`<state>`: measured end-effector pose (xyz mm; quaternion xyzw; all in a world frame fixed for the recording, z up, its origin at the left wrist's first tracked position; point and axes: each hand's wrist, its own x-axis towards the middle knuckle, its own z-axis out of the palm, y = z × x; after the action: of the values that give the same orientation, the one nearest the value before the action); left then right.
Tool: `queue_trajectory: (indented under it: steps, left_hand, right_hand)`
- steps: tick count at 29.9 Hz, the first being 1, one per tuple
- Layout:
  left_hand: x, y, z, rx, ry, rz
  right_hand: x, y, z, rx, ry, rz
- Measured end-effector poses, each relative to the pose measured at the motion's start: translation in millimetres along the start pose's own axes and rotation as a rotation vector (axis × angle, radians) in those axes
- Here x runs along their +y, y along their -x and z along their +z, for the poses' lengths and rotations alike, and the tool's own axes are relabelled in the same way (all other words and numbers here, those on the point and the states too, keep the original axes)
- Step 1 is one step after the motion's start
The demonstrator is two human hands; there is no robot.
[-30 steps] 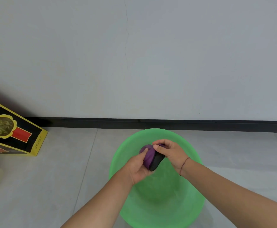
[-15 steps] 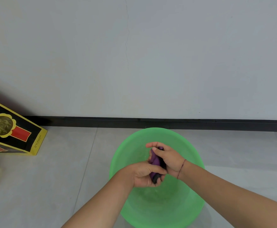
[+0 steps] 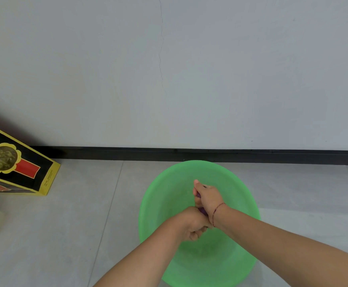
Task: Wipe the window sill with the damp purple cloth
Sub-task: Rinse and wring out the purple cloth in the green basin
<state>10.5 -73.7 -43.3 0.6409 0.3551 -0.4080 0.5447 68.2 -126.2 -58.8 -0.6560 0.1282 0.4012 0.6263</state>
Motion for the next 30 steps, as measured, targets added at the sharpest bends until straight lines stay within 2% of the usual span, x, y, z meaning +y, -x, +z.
queue_trajectory:
  steps: [3,11,15,18,21,27,30]
  left_hand:
    - [-2,-1,6,0.065,-0.024,0.016]
    - [-5,-8,13,0.17,-0.046,0.051]
    - [-6,-12,12,0.169,0.002,0.099]
    - [-8,-14,1,0.078,0.143,0.171]
    - [-10,-14,-15,0.08,0.321,0.205]
    - [-9,-16,-37,0.191,0.787,0.234]
    - [-5,-16,-43,0.339,0.845,0.241]
  right_hand:
    - [1,1,2,0.038,0.005,-0.017]
    - [-3,0,2,-0.002,0.023,0.014]
    - [-5,1,-1,-0.027,0.011,0.015]
    - [-8,4,-4,-0.052,0.14,-0.028]
    - [-10,0,-12,-0.047,0.297,-0.06]
    - [-15,-8,-37,-0.16,0.312,0.082]
    - [-18,-9,-49,-0.328,0.352,0.105]
